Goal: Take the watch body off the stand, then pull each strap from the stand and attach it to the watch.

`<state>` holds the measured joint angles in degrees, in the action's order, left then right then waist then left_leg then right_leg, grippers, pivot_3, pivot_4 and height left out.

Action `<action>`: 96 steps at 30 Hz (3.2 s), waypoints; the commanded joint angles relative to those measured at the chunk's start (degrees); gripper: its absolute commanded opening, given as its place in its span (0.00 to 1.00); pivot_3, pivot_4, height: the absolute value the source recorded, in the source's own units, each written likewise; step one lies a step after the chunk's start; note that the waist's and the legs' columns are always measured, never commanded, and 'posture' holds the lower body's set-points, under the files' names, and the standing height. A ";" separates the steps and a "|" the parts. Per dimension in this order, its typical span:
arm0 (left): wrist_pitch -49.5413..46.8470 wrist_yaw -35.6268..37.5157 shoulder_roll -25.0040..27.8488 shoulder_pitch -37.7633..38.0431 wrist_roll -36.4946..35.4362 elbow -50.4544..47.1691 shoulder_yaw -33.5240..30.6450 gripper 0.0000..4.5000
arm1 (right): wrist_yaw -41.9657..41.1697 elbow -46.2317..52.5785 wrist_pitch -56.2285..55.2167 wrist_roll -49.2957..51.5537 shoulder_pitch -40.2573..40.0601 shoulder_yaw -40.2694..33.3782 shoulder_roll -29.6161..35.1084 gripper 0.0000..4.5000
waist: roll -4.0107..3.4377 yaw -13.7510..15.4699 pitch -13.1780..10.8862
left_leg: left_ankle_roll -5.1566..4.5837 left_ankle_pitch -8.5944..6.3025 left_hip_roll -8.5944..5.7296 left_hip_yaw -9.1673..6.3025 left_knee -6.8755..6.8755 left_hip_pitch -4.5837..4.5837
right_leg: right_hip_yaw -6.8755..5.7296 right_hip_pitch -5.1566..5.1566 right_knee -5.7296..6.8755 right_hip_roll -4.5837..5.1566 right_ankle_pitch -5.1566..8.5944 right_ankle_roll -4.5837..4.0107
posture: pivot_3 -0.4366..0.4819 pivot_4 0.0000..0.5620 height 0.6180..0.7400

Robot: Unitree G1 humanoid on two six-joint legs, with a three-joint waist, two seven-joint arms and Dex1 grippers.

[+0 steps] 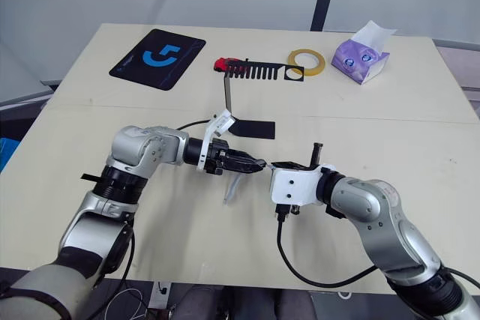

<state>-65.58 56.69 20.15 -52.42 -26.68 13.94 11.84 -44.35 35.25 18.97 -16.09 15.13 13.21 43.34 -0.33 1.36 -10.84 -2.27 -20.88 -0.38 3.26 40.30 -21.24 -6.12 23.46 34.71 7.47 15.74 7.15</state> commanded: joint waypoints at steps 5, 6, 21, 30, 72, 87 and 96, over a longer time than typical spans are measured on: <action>0.82 3.30 0.74 -1.38 -2.82 1.34 -2.61 0.38 | -1.06 4.16 1.31 0.12 0.18 -1.94 0.38 0.00 | 0.00 -0.01 0.00 | 0.00 0.00 0.00 0.00 0.00 0.00 | 0.00 0.00 0.01 0.00 0.00 0.00 | 0.48 0.27 0.98; 0.95 3.78 0.94 -1.50 -2.89 1.60 -2.55 0.38 | -1.15 4.56 1.71 0.08 0.24 -1.95 0.33 0.00 | 0.00 -0.01 0.00 | 0.00 0.00 0.00 0.00 0.00 0.00 | 0.00 0.00 0.00 0.00 0.00 0.00 | 0.48 0.27 0.98; 3.92 8.02 2.35 -3.61 -0.96 7.48 -0.27 0.38 | -0.78 6.62 5.46 -0.27 2.53 -1.65 -1.09 0.00 | 0.00 -0.03 0.00 | 0.00 0.00 0.00 0.01 0.00 0.00 | 0.00 0.02 0.01 -0.01 0.00 0.00 | 0.48 0.27 0.98; 2.79 8.02 2.16 -4.26 -1.71 6.85 -0.66 0.38 | -1.03 6.22 6.48 -0.30 3.41 -0.13 -2.01 0.00 | 0.00 -0.04 0.00 | 0.00 0.00 -0.02 0.01 0.00 0.00 | 0.00 0.02 0.02 0.00 0.00 0.00 | 0.48 0.27 0.98; 2.33 6.72 0.93 -4.17 -1.97 6.53 -1.90 0.38 | -1.10 6.60 5.79 -1.12 2.13 -0.56 -1.13 0.00 | 0.00 -0.03 0.00 | 0.00 0.00 -0.02 0.01 0.00 0.00 | 0.00 0.02 0.02 0.00 0.00 0.00 | 0.48 0.27 0.98; 2.72 6.54 0.51 -3.78 -1.93 6.49 -1.95 0.38 | -1.39 6.95 5.49 -1.08 2.27 -1.09 -0.46 0.00 | 0.00 -0.04 0.00 | 0.00 0.00 -0.02 0.01 0.00 -0.01 | 0.00 0.02 0.02 0.00 0.00 0.00 | 0.48 0.27 0.98; 3.19 6.61 0.43 -3.80 -1.76 6.95 -1.88 0.38 | -1.77 7.35 5.79 -0.95 2.24 -1.85 0.24 0.00 | 0.00 -0.03 0.00 | 0.00 0.00 -0.02 0.01 0.00 0.00 | 0.00 0.02 0.02 0.00 0.00 0.00 | 0.48 0.27 0.98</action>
<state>-63.16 63.11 20.84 -55.36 -27.65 21.52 11.23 -45.94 40.16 25.08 -16.94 17.24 13.08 43.02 -0.33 1.33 -10.84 -2.27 -20.88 -0.39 3.27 40.31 -21.24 -6.11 23.48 34.73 7.47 15.74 7.15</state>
